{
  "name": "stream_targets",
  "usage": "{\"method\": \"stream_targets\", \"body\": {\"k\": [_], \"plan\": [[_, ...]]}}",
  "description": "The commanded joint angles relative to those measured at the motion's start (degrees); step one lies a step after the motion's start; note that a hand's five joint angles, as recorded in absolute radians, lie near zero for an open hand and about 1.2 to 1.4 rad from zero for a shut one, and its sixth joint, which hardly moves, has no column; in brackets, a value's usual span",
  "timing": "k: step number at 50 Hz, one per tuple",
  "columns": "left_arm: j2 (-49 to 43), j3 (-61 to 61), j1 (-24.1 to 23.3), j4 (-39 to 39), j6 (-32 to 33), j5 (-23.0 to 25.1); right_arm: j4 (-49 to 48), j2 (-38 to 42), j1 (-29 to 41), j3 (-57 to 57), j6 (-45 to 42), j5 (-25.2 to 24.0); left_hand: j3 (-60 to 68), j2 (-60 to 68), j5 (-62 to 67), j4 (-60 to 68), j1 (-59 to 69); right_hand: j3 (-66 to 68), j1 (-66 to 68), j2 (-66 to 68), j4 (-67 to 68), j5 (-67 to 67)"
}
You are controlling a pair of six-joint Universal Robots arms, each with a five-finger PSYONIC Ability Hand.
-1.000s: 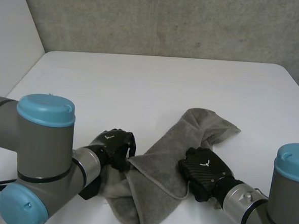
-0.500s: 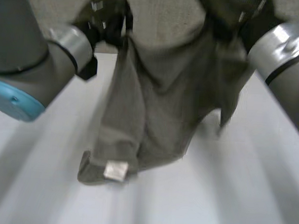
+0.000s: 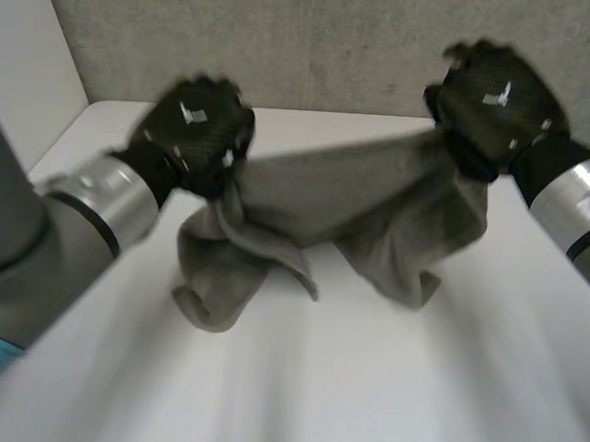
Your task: Fold the towel.
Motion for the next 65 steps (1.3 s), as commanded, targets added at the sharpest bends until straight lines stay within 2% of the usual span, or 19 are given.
{"method": "stream_targets", "body": {"k": [1,3,7,11,15,18,20,27,42,44,49,52,59,60,61,62,63,64,65], "plan": [[-10.71,0.68,-3.23,0.14,-4.80,-0.91,0.41,2.89,1.03,3.42,-2.95,0.17,-2.79,-13.20,-13.43,-3.16,-13.64,-3.00,5.63,5.99,-4.09,4.32],[-12.84,1.57,-3.41,0.14,-6.13,-2.41,0.33,3.15,1.12,3.68,-2.86,0.43,-2.79,-13.72,-13.95,-3.16,-14.16,-3.00,5.63,5.99,-4.09,4.32],[-16.26,3.76,-3.32,0.14,-8.76,-8.80,0.15,3.15,1.56,3.95,-2.78,0.87,-2.79,-14.22,-14.45,-3.16,-14.66,-3.00,5.63,5.99,-4.09,4.32],[-16.45,4.64,-3.49,0.92,-9.12,-13.47,0.33,3.07,1.47,3.77,-0.94,1.22,-2.79,-22.45,-22.68,-3.16,-22.89,-3.00,5.63,5.99,-4.09,4.32],[-16.36,4.38,-4.37,2.07,-9.30,-14.10,0.41,3.07,1.21,3.77,2.15,1.22,-2.79,-22.80,-23.03,-3.16,-23.24,-3.00,5.63,5.99,-4.09,4.32],[-16.27,4.29,-7.18,2.34,-10.18,-14.27,0.50,3.15,1.21,3.77,5.49,1.49,-2.79,-29.53,-29.76,-3.16,-29.97,-3.00,5.63,5.99,-4.09,4.32],[-16.18,4.47,-10.33,2.25,-12.97,-14.36,0.33,3.50,1.47,3.60,7.85,2.97,-2.79,-32.22,-32.45,-3.16,-32.66,-3.00,5.63,5.99,-4.09,4.32],[-12.68,3.94,-14.91,1.98,-18.52,-14.54,-0.02,7.19,1.91,1.32,8.91,7.11,-2.79,-39.11,-39.33,-3.16,-39.55,-3.00,5.63,5.99,-4.09,4.32],[-16.10,3.68,-16.94,2.07,-24.33,-15.33,-0.11,13.00,1.91,-5.54,12.34,13.18,-2.79,-41.48,-41.70,-3.16,-41.92,-3.00,5.63,5.99,-4.09,4.32],[-17.06,3.76,-17.29,2.07,-24.41,-16.38,-0.11,13.26,1.91,-5.81,12.34,13.44,-2.79,-41.48,-41.70,-3.16,-41.92,-3.00,5.63,5.99,-4.09,4.32],[-20.39,3.76,-19.66,2.16,-24.59,-23.40,-0.20,14.31,1.91,-7.39,12.78,14.75,-2.79,-41.31,-41.53,-3.16,-41.75,-3.00,5.63,5.99,-4.09,4.32],[-21.63,4.03,-20.80,2.42,-24.59,-25.95,-0.29,14.75,2.26,-7.83,13.92,15.02,-2.79,-41.47,-41.70,-3.16,-41.91,-3.00,5.63,5.99,-4.09,4.32],[-24.00,6.48,-22.47,3.73,-24.15,-27.46,-0.46,15.20,3.14,-7.31,14.98,15.02,-2.79,-43.14,-43.37,-3.16,-43.58,-3.00,5.63,5.99,-4.09,4.32],[-24.35,6.84,-22.65,4.52,-23.98,-27.54,-0.38,15.11,3.40,-6.87,14.98,14.85,-2.79,-45.32,-45.55,-3.16,-45.76,-3.00,-3.30,-2.94,-4.09,-4.62],[-24.36,6.84,-22.65,4.53,-23.97,-27.54,-0.38,15.11,3.40,-6.86,14.98,14.85,-2.79,-45.34,-45.57,-3.16,-45.78,-3.00,-3.39,-3.03,-4.09,-4.70],[-24.70,6.93,-22.65,5.49,-23.89,-27.54,-0.29,14.85,3.49,-6.43,14.98,14.67,-2.79,-47.01,-47.24,-3.16,-47.45,-3.00,-24.04,-23.68,-4.09,-25.36],[-24.71,6.93,-22.65,5.50,-23.89,-27.54,-0.29,14.84,3.49,-6.42,14.98,14.67,-2.79,-47.03,-47.25,-3.16,-47.47,-3.00,-24.25,-23.89,-4.09,-25.56],[-25.06,7.10,-22.65,6.54,-23.89,-27.54,-0.29,14.58,3.49,-5.81,14.72,14.23,-2.79,-47.19,-47.42,-3.16,-47.63,-3.00,-43.57,-43.21,-4.09,-44.88],[-25.23,7.19,-22.65,7.51,-23.71,-27.72,-0.29,14.06,3.49,-5.02,14.54,14.14,-2.79,-47.19,-47.42,-3.16,-47.63,-3.00,-54.92,-54.56,-4.09,-56.23]]}}
